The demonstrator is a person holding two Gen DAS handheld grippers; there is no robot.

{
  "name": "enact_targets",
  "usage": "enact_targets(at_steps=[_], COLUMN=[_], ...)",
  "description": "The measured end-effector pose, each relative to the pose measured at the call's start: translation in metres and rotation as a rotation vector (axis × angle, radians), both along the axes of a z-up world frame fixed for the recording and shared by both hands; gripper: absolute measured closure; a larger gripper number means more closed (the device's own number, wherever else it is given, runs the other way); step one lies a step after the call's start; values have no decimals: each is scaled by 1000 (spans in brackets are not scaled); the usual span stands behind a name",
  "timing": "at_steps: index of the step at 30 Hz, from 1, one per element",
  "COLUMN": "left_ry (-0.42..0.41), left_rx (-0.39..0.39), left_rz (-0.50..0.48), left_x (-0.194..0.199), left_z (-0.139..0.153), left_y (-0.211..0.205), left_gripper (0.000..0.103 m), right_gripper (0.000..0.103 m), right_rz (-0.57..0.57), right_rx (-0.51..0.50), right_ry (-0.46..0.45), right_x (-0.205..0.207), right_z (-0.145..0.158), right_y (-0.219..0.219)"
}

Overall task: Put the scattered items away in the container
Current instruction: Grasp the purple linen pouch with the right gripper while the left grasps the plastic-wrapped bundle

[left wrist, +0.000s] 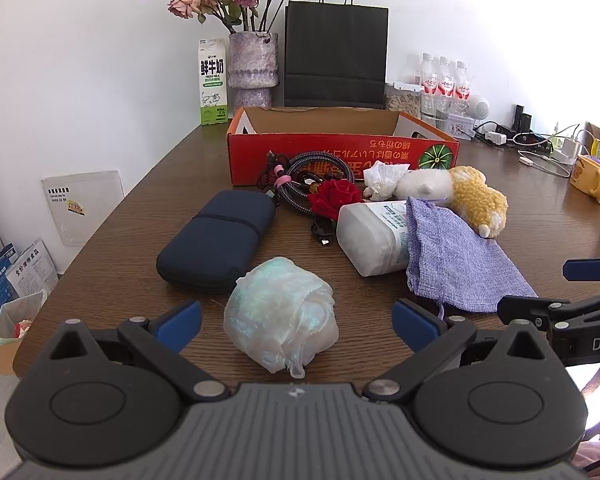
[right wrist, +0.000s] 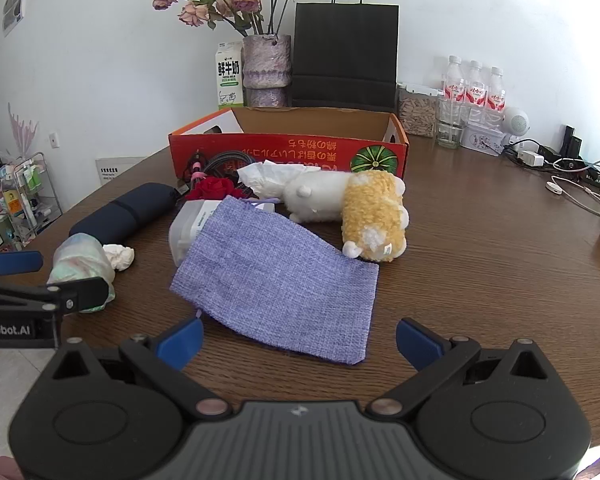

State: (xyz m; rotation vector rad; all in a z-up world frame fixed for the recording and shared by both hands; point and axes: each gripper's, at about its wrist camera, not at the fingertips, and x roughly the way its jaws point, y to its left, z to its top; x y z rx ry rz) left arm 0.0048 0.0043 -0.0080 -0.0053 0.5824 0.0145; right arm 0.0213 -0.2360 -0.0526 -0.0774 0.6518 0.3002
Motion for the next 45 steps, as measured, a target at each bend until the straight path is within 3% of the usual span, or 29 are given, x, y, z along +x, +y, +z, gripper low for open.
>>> enact_targets(at_steps=[18, 26, 33, 40, 43, 45], left_ry=[47, 39, 45, 50, 53, 60], left_rx=[-52, -73, -100, -105, -111, -119], left_rz=[62, 65, 40, 18, 12, 9], left_x=[16, 18, 19, 21, 21, 22], left_z=[-13, -14, -17, -18, -19, -20], left_y=[18, 25, 30, 29, 29, 30], left_gripper=[0, 1, 17, 24, 28, 33], right_gripper=[0, 0, 0, 0, 11, 38], right_rz=[-23, 25, 61, 68, 73, 75], right_rx=[23, 18, 3, -64, -41, -21], right_ry=[26, 14, 34, 12, 13, 3], right_x=[20, 29, 38, 43, 44, 43], right_z=[-10, -10, -18, -27, -29, -27], right_y=[3, 20, 36, 49, 46, 43])
